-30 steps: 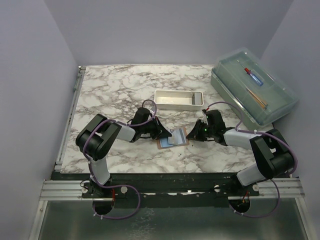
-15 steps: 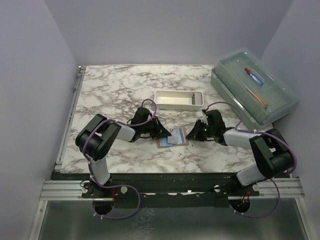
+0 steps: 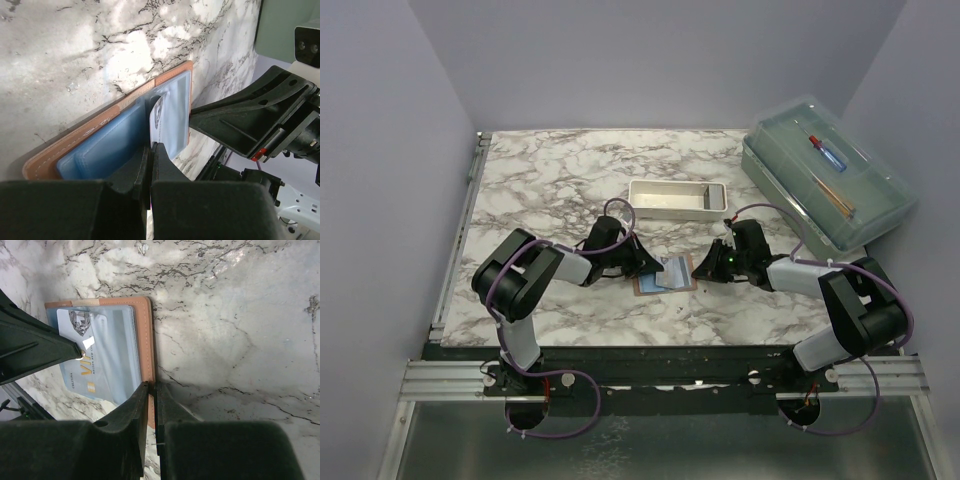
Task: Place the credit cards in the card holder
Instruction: Insert the credit card into the card holder.
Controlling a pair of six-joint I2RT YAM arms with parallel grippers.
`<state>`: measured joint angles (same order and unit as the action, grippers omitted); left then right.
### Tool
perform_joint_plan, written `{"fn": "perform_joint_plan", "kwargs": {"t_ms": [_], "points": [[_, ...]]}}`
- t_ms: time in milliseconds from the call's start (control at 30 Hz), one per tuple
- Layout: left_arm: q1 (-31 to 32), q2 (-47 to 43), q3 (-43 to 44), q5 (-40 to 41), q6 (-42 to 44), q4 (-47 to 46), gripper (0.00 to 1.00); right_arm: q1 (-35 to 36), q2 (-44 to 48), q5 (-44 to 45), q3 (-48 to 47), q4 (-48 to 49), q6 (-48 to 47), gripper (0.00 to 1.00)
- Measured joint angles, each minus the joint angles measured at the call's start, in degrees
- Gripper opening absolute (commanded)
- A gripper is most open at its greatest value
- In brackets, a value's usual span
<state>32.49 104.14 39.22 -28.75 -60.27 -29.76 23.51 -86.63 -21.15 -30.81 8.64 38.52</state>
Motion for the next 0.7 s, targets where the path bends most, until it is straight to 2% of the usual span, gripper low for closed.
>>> {"fn": "perform_joint_plan", "kwargs": {"t_ms": [700], "points": [[0.87,-2.29,-2.73,6.08,-0.42,-2.97,0.0,0.02,-0.02,-0.79,0.31,0.33,0.92,0.13]]}}
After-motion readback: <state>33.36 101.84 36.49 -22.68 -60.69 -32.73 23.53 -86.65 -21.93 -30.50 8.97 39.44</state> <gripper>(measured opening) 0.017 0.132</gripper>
